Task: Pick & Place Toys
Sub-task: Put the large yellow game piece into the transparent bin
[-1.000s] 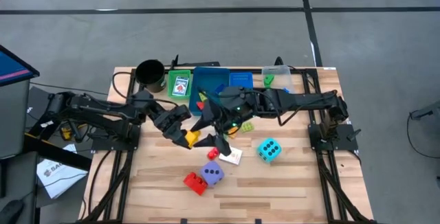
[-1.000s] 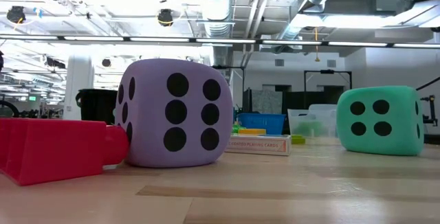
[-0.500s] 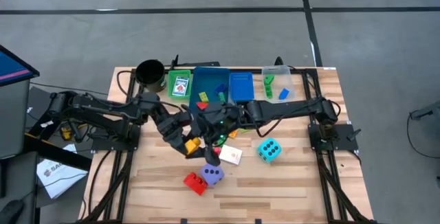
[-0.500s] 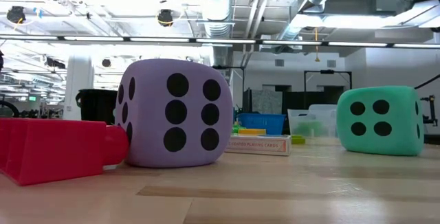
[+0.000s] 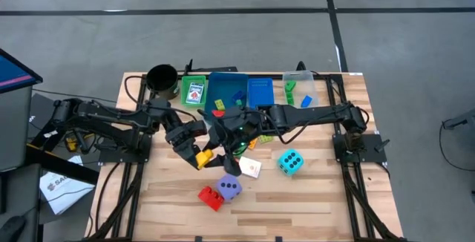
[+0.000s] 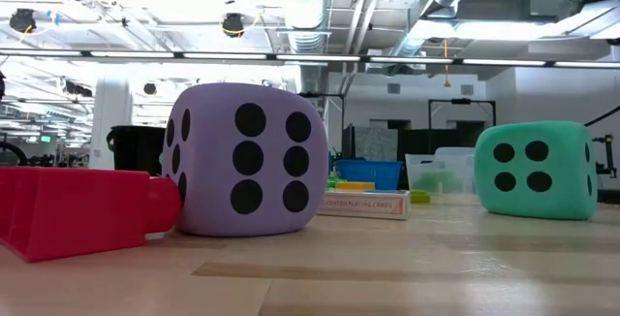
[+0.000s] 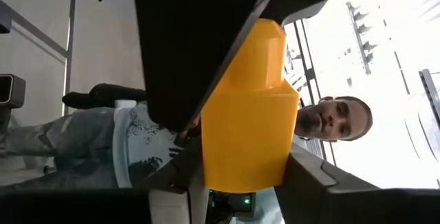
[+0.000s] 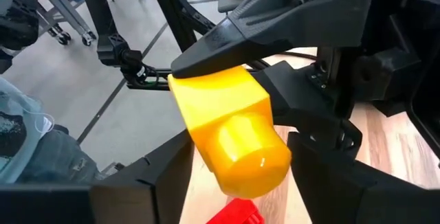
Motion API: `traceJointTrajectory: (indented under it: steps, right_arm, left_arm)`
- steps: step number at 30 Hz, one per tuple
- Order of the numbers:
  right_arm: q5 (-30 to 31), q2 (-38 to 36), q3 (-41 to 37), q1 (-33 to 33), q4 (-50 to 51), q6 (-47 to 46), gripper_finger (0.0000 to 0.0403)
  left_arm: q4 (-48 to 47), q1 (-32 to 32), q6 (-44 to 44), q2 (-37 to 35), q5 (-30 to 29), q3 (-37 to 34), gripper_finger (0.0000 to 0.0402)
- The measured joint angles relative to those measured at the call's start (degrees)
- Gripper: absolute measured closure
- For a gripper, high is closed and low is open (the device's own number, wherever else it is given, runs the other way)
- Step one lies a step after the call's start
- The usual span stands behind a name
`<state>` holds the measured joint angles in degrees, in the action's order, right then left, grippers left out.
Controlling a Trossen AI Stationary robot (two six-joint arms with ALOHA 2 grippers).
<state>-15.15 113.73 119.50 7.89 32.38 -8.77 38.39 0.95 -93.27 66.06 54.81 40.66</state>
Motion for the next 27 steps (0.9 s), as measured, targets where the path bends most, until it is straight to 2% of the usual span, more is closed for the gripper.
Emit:
traceJointTrajectory:
  steps: [13,22,27]
  right_arm:
    - [-0.60,-0.02,0.00,0.81,-0.20,-0.33,0.0285]
    - [-0.86,-0.07,0.00,0.78,1.06,-0.06,0.0330]
    - [-0.99,-0.07,0.00,0.67,0.94,-0.55,0.0325]
  left_arm:
    - [0.31,-0.24,0.61,-0.06,1.62,-0.04,0.0278]
    - [0.02,-0.24,-0.04,-0.07,1.46,-0.04,0.0284]
    - [-0.04,-0.24,-0.04,-0.04,1.21,-0.04,0.0280]
